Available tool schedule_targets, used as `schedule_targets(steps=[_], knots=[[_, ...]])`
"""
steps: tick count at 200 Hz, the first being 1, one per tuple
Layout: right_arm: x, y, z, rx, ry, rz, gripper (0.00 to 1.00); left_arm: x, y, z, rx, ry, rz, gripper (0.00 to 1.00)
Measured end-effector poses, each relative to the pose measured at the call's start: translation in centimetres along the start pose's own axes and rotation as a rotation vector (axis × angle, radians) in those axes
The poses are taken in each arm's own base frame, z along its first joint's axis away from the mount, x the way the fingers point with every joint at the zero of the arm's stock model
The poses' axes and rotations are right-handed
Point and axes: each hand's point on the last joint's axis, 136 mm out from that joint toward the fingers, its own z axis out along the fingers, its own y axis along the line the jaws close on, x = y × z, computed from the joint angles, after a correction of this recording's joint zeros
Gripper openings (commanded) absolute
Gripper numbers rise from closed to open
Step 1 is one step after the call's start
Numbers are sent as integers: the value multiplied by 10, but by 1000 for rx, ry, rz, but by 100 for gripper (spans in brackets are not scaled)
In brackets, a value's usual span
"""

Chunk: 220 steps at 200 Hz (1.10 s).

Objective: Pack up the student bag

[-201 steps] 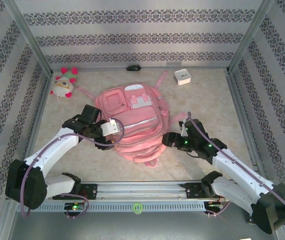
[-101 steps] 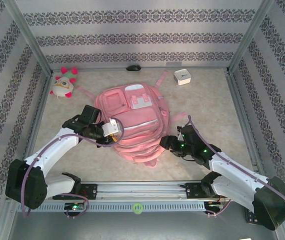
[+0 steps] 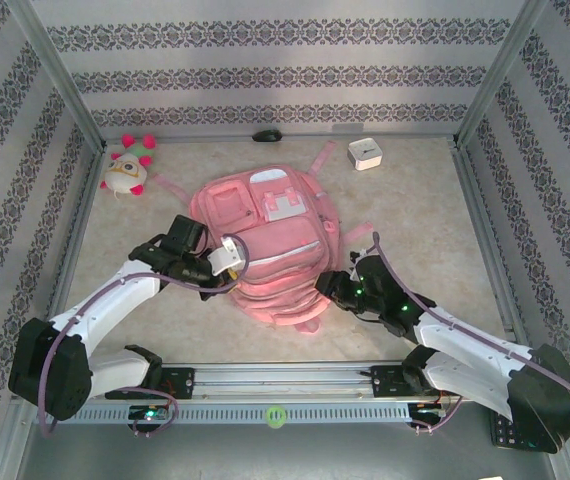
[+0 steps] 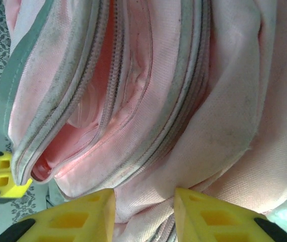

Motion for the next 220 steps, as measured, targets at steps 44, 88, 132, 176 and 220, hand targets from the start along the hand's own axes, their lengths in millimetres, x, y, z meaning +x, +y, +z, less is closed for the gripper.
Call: schedule_targets(steps=[44, 88, 132, 176, 220], knots=[[-8, 3, 6, -7, -50, 0, 34, -15, -32, 20, 67, -22, -48, 16], [-27, 4, 7, -5, -83, 0, 35, -33, -54, 29, 116, -85, -58, 33], [-76, 24, -12, -30, -132, -66, 46, -59, -48, 3, 23, -142, 92, 62], [-24, 54, -25, -62, -25, -415, 49, -66, -12, -33, -261, -126, 448, 73], [33, 68, -25, -124, 42, -823, 49, -39, 13, -2, -238, 88, 683, 73]])
